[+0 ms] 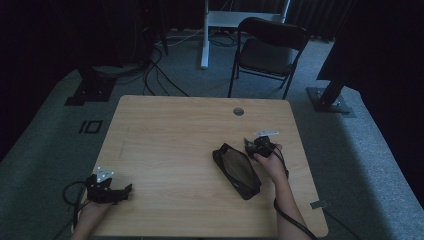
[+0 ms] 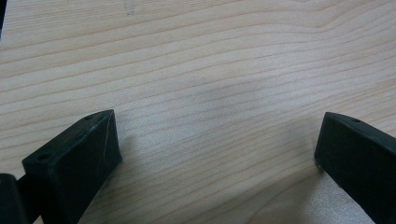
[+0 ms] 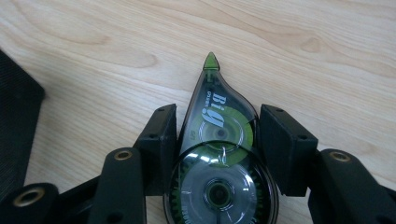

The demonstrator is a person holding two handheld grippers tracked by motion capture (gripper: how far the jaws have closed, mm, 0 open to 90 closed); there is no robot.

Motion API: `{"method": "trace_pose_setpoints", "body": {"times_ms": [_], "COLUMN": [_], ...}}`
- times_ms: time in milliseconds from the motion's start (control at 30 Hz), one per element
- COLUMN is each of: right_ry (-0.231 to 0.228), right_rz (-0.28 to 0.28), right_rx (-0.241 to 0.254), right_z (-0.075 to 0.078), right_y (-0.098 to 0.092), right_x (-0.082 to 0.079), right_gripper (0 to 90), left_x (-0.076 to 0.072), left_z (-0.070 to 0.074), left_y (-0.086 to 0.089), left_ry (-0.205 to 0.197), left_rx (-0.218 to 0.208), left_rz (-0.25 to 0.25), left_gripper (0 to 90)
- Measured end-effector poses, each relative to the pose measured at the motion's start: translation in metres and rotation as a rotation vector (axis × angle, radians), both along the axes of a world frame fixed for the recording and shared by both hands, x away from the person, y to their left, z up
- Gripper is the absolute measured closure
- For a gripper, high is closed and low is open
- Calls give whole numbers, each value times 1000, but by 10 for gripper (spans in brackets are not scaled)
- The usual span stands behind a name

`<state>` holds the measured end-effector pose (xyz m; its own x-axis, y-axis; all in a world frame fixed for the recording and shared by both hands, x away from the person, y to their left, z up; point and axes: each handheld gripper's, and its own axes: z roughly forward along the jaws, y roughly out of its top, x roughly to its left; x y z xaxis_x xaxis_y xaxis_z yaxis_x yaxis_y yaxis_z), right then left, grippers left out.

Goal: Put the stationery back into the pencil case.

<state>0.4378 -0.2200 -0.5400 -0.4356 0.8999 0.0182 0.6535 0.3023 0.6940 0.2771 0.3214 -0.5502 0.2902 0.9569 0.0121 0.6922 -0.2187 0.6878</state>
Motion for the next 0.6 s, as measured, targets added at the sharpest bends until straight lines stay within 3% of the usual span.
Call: {"method": "trace_pose_setpoints", "body": {"times_ms": [200,600], "right_ry": [23,11], "right_rz": [-16,-19], "right_rx": [28,33], "right_z": [3,22], "right_y": [0,-5], "right_x": [-3,-14], "right_gripper": [482,485], "left_x": [0,0], "left_z": [0,0], "left_y": [0,0], "left_ry": [0,0], "left_rx": [0,0], "left_rz": [0,0], "left_gripper": [1,1]}}
